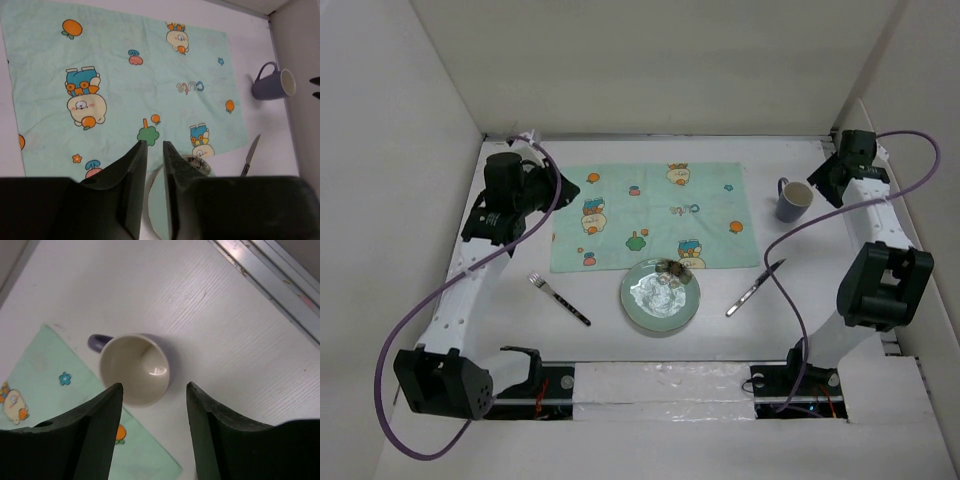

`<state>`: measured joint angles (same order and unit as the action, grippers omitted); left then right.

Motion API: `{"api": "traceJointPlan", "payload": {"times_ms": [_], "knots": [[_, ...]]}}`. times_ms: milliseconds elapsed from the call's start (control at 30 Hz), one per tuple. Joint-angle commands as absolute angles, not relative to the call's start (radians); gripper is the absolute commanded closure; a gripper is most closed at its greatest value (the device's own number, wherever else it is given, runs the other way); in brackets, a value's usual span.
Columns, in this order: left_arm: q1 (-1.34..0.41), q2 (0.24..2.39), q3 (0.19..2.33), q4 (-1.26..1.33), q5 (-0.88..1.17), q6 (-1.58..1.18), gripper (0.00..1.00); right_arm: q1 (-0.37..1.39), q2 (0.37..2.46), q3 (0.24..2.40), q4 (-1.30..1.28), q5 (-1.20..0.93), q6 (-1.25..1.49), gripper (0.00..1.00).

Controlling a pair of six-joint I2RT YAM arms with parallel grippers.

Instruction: Set the dinner table for one person

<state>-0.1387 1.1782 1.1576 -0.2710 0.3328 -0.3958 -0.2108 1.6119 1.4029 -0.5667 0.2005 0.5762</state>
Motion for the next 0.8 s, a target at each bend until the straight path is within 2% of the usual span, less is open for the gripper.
{"api": "traceJointPlan", "payload": {"times_ms": [0,33,67,133,233,333,367,433,467,500,767], "knots": [[-0.153,1.105,1.109,-0.250,0.402,-0.362,0.83,-0.227,1.692,1.466,-0.609,0.247,0.571,0.40],[-0.170,1.098,1.101,-0.276,0.387,-0.348,0.73,-0.227,1.707,1.474,-0.618,0.245,0.574,0.40],[-0.216,1.095,1.101,-0.293,0.335,-0.318,0.70,-0.227,1.724,1.480,-0.621,0.245,0.580,0.40],[-0.248,1.080,1.091,-0.331,0.305,-0.296,0.66,-0.227,1.762,1.493,-0.623,0.239,0.578,0.40],[-0.249,1.048,1.066,-0.342,0.287,-0.285,0.65,-0.227,1.801,1.511,-0.638,0.232,0.586,0.43],[-0.261,1.037,1.045,-0.337,0.287,-0.287,0.65,-0.227,1.809,1.505,-0.623,0.233,0.591,0.58],[-0.261,1.042,1.045,-0.336,0.290,-0.287,0.65,-0.227,1.816,1.505,-0.620,0.232,0.589,0.68],[-0.261,1.051,1.046,-0.334,0.291,-0.290,0.66,-0.227,1.828,1.520,-0.626,0.236,0.592,0.80],[-0.261,1.055,1.052,-0.336,0.290,-0.290,0.66,-0.227,1.836,1.526,-0.627,0.251,0.597,0.94],[-0.261,1.061,1.057,-0.337,0.291,-0.288,0.65,-0.216,1.833,1.528,-0.626,0.262,0.595,0.99],[-0.261,1.083,1.101,-0.354,0.291,-0.290,0.66,-0.152,1.713,1.618,-0.563,0.250,0.554,1.00]]}}
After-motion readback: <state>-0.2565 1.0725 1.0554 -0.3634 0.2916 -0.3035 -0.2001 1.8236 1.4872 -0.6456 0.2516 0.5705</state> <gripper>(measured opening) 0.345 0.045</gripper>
